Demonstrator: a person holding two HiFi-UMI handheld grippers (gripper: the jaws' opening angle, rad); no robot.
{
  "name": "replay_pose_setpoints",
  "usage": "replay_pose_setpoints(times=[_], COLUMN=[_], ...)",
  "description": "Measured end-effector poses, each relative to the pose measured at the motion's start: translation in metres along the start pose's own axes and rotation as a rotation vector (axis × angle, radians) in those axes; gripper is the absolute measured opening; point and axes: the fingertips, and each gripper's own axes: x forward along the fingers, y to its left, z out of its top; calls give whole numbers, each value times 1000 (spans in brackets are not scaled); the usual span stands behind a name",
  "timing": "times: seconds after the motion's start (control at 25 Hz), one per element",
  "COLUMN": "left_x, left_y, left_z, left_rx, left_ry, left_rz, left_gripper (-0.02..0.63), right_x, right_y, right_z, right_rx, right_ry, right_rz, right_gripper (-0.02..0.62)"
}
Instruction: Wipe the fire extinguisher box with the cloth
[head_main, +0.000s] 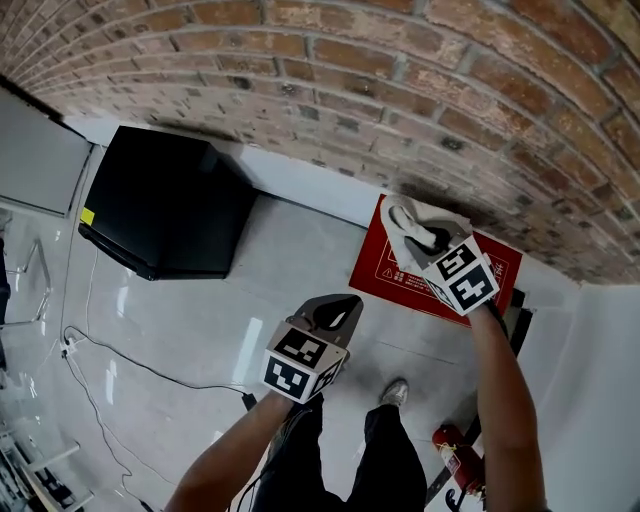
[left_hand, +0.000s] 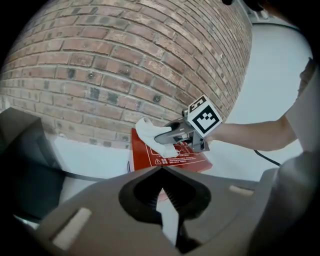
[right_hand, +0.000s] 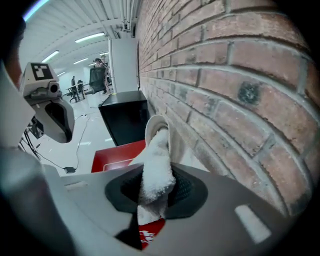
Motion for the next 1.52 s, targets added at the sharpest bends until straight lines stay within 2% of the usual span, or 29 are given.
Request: replay_pose_setpoints(times=[0.16, 0.36, 0.6, 0.72, 0.88, 1.12, 1.32, 1.52], left_x=[-6, -17, -34, -41, -48, -49, -35, -6], left_y=[8, 25, 41, 47, 55, 65, 63, 19], left_z=[-7, -13, -7, -11, -17, -26, -36, -54], left_rx=[-19, -47, -65, -70, -72, -49, -1, 102], left_ry=[-2, -6, -37, -33, -25, -10, 14, 29], left_rz=[23, 69, 98, 93, 74, 28, -26, -154], left_gripper=[0, 0, 0, 0, 0, 0, 0, 0], right_x=[-4, -8, 24, 41, 58, 51, 17, -43], right_y=[56, 123, 128, 104, 58, -11, -51, -77], right_z=[-8, -13, 24, 45, 64, 68, 31, -46], right_rx=[-42, -175, -171, -106, -34, 117, 225, 293], right_ry=[10, 57, 33, 8, -3, -35, -37, -4], right_rz=[102, 233, 227, 178, 63, -132, -293, -409], right_gripper=[97, 98, 100, 100, 100, 100, 100, 100])
